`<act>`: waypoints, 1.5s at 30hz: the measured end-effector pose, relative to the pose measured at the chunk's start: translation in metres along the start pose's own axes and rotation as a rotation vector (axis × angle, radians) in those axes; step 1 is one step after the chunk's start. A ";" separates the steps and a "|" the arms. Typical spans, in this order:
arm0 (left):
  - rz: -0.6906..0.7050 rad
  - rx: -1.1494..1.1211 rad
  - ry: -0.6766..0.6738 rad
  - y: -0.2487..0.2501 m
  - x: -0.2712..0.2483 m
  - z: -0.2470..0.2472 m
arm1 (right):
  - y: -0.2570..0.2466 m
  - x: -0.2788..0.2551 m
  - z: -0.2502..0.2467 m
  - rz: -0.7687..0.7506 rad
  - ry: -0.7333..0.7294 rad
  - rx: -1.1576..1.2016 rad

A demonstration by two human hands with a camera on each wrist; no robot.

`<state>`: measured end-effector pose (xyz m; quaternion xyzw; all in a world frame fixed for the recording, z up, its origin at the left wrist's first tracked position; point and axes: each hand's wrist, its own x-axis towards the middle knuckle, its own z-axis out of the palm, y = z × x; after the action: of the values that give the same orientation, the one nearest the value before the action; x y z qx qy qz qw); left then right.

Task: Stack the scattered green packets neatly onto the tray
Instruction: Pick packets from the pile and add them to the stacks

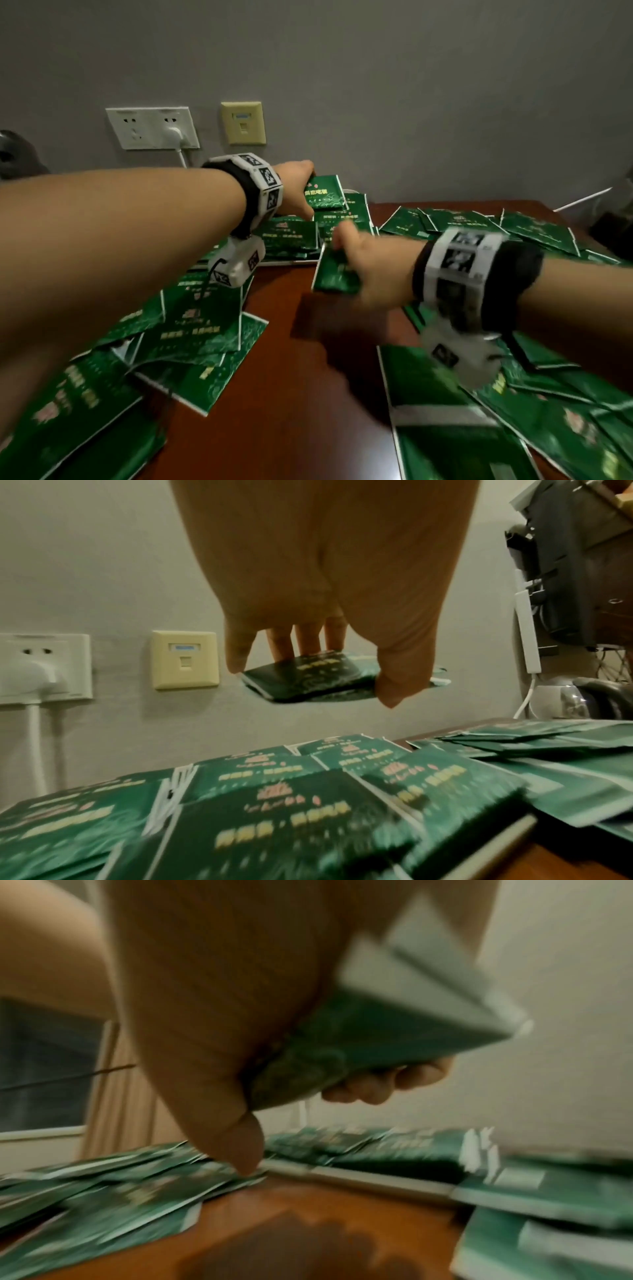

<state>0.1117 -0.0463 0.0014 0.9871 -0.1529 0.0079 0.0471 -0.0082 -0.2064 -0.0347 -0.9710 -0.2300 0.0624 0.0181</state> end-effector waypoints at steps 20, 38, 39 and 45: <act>-0.032 0.108 -0.097 -0.025 0.140 0.025 | 0.098 0.162 -0.024 0.074 0.047 -0.026; 0.472 -0.015 -0.265 0.112 -0.115 0.066 | 0.058 -0.084 0.009 0.245 -0.391 -0.181; 0.531 -0.019 -0.285 0.126 -0.132 0.073 | 0.057 -0.102 0.016 0.263 -0.404 -0.171; 0.634 0.233 -0.344 0.166 -0.210 0.108 | 0.034 -0.169 0.056 0.301 -0.258 -0.263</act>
<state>-0.1382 -0.1512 -0.0972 0.8765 -0.4545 -0.1263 -0.0966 -0.1498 -0.3120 -0.0736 -0.9723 -0.0891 0.1576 -0.1476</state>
